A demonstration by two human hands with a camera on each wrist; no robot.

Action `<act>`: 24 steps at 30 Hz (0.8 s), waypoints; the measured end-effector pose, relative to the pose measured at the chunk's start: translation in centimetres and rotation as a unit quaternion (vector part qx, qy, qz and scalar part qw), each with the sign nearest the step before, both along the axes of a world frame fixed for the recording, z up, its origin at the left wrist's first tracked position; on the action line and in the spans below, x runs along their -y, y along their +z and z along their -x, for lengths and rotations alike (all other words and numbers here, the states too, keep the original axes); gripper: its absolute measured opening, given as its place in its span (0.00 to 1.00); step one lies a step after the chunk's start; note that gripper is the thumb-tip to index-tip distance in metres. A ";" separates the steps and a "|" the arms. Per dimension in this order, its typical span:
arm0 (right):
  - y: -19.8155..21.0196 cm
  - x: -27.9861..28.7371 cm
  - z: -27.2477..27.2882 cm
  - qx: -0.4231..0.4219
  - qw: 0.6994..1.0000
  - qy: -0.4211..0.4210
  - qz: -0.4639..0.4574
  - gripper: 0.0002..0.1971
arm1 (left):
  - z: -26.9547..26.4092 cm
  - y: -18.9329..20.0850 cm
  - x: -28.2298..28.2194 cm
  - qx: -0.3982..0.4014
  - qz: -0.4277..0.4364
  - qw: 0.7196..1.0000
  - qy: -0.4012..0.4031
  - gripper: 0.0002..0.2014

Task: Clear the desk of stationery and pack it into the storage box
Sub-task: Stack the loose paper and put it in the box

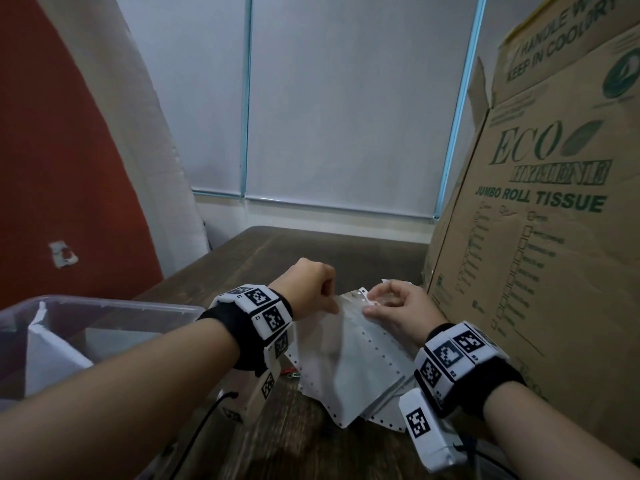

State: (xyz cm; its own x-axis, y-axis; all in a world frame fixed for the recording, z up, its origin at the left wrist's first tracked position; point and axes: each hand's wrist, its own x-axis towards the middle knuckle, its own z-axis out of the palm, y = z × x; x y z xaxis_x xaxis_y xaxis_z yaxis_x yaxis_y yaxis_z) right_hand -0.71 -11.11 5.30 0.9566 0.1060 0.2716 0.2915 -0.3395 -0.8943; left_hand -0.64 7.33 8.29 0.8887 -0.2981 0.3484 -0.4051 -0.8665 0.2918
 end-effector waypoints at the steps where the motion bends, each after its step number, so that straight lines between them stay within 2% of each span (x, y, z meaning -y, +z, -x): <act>1: -0.1 0.2 0.0 -0.024 1.000 0.019 0.002 0.14 | -0.1 -0.1 -0.1 -0.011 -0.001 1.000 0.007 0.11; 3: -0.2 0.3 0.2 -0.090 0.994 0.056 0.017 0.25 | -0.3 -0.6 -0.2 -0.029 0.006 0.999 0.023 0.16; 5: -0.6 0.1 0.2 -0.123 0.982 0.058 0.128 0.38 | -0.3 -1.3 -0.1 -0.047 0.049 0.997 0.026 0.20; 6: -0.8 -0.1 0.4 -0.119 0.968 0.060 0.211 0.38 | -0.3 -1.7 -0.1 -0.059 0.072 0.995 0.026 0.20; 8: -1.0 -0.6 0.7 -0.100 0.935 0.039 0.338 0.24 | -0.2 -2.4 -0.1 -0.081 0.096 0.992 0.025 0.18; 10: -0.7 -0.6 0.8 -0.083 0.932 0.015 0.353 0.12 | 0.0 -2.7 0.0 -0.090 0.099 0.991 0.027 0.17; 14: 1.0 0.1 0.4 -0.040 0.958 -0.007 0.283 0.11 | -0.1 -3.2 -0.3 -0.158 0.097 0.978 0.091 0.39; 17: 1.3 0.2 -0.1 -0.060 0.941 0.009 0.333 0.10 | -0.1 -3.8 -0.7 -0.228 0.079 0.961 0.137 0.44; 19: 0.6 -0.4 -0.3 -0.081 0.921 0.018 0.382 0.15 | -0.1 -4.1 -0.8 -0.259 0.088 0.957 0.100 0.43; 21: -0.2 -1.1 -0.3 -0.086 0.907 0.022 0.412 0.17 | 0.0 -4.2 -0.6 -0.264 0.169 0.949 0.022 0.42; 23: -0.8 -1.8 -0.3 -0.082 0.907 0.023 0.412 0.17 | 0.1 -4.2 -0.1 -0.224 0.250 0.941 -0.030 0.43; 24: -1.0 -2.1 -0.3 -0.079 0.907 0.020 0.413 0.18 | 0.1 -4.1 0.3 -0.201 0.279 0.938 -0.041 0.38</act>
